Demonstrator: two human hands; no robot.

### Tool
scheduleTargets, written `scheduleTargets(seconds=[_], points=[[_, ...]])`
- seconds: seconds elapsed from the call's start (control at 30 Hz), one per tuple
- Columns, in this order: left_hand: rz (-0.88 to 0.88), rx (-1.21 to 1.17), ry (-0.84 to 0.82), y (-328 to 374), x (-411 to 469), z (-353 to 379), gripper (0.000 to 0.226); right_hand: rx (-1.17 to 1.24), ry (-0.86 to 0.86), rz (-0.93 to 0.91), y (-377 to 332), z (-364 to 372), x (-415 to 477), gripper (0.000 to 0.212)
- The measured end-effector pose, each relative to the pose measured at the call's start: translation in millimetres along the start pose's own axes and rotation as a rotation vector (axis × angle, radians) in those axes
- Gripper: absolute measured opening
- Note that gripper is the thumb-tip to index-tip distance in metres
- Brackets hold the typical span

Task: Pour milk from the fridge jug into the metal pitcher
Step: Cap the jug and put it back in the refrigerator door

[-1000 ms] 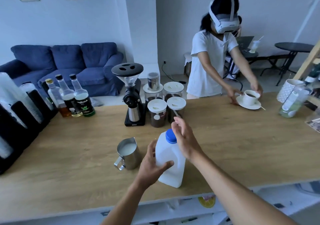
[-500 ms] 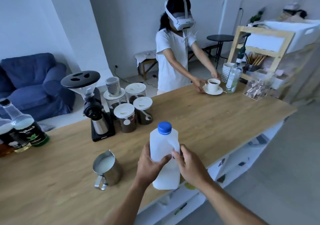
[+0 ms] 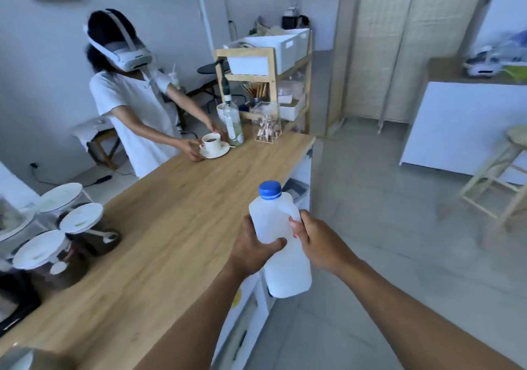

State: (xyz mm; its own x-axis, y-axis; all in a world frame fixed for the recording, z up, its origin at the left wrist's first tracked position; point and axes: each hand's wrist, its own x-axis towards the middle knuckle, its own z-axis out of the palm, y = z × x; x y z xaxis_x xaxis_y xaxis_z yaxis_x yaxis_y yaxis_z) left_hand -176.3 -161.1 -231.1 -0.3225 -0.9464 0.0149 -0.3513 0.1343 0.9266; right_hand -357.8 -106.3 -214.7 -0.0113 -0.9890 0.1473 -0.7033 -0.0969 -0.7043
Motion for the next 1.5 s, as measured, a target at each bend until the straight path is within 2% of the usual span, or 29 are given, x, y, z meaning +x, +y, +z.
scheduleTargets(seconds=[0.2, 0.27, 0.3, 0.37, 0.47, 0.57, 0.73, 0.9, 1.03, 1.2, 1.27, 1.37, 1.5], points=[[0.116, 0.145, -0.279, 63, 27, 167, 0.095, -0.020, 0.170, 0.249, 104, -116, -80, 0.027], [0.135, 0.144, -0.374, 83, 29, 213, 0.094, -0.029, 0.224, 0.309, 133, -148, -102, 0.027], [0.174, 0.141, -0.452, 105, 29, 267, 0.094, -0.035, 0.281, 0.378, 162, -183, -131, 0.027], [0.170, 0.123, -0.478, 113, 34, 293, 0.094, -0.049, 0.289, 0.405, 173, -202, -144, 0.028], [0.229, 0.107, -0.633, 150, 24, 381, 0.096, -0.076, 0.388, 0.504, 213, -257, -200, 0.029], [0.315, 0.078, -0.804, 191, 4, 477, 0.095, -0.130, 0.507, 0.618, 251, -312, -267, 0.029], [0.366, -0.004, -1.002, 237, -40, 592, 0.098, -0.221, 0.608, 0.762, 288, -375, -358, 0.021], [0.373, -0.054, -1.139, 277, -80, 673, 0.085, -0.265, 0.720, 0.873, 298, -424, -423, 0.014], [0.382, -0.022, -1.211, 310, -102, 715, 0.076, -0.278, 0.790, 0.963, 293, -452, -456, 0.026], [0.482, 0.043, -1.298, 343, -118, 764, 0.089, -0.329, 0.808, 1.134, 297, -485, -492, 0.034], [0.510, 0.064, -1.271, 350, -117, 779, 0.095, -0.354, 0.825, 1.181, 297, -496, -502, 0.035], [0.553, 0.095, -1.291, 364, -116, 811, 0.094, -0.456, 0.941, 1.247, 311, -516, -518, 0.034], [0.673, 0.167, -1.291, 394, -115, 856, 0.094, -0.576, 1.062, 1.423, 336, -557, -534, 0.031]])
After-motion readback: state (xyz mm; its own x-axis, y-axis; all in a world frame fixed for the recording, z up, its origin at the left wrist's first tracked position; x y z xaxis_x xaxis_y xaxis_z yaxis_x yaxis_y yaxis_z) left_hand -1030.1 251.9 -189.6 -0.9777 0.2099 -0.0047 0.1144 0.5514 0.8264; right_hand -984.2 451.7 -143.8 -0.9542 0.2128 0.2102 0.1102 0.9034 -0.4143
